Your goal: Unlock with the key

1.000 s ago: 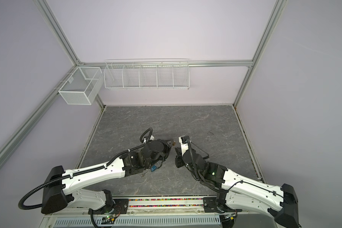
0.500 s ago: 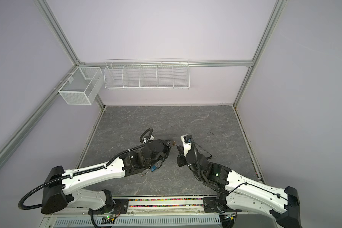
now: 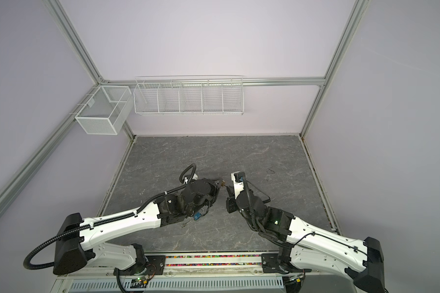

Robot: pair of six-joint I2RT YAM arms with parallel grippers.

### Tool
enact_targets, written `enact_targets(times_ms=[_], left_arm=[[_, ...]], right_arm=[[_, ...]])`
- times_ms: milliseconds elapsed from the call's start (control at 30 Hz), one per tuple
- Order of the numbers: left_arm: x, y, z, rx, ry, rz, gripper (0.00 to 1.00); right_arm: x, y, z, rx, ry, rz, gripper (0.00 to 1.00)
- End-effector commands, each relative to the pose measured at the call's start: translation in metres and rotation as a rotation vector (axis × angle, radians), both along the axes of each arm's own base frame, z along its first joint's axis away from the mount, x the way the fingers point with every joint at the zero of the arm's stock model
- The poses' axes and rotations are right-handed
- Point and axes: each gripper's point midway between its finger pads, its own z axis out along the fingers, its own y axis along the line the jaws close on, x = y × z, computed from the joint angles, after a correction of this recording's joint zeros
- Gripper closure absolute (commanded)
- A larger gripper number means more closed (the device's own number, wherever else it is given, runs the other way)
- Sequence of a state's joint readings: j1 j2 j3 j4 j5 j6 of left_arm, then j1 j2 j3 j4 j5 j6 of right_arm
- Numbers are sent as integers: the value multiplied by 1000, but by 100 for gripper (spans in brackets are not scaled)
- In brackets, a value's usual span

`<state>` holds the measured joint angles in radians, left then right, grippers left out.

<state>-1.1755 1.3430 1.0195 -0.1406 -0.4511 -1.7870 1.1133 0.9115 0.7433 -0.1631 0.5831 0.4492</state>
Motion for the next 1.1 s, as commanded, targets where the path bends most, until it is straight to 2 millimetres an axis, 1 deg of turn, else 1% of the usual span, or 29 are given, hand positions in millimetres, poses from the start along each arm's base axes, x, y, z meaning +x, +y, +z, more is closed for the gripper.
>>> enact_targets(times_ms=[0,267,467,667,767,1000,1067], left_arm=[[-1,-6,21,-62,-13,-4,97],[-3,-13,26,-89,-24,-21,97],[-5,-11,31,-83,-34,-17,97],[-6,-12,30,-61,-34,-24,97],[-6,-13,27,-62,-29,-23,97],[-4,-11,30,-48,-31,-7,97],[-4,-13,31,-56,-33,-9,97]], right_arm=[[2,-3,6,26,-10,-16,93],[4,2,10,25,-12,-7,94],[8,-3,6,62,32,-31,94],[10,-8,25,98,5,-35,94],[8,-2,31,96,-5,-3,94],[4,3,28,88,-7,20,93],[7,1,23,63,-4,-2,94]])
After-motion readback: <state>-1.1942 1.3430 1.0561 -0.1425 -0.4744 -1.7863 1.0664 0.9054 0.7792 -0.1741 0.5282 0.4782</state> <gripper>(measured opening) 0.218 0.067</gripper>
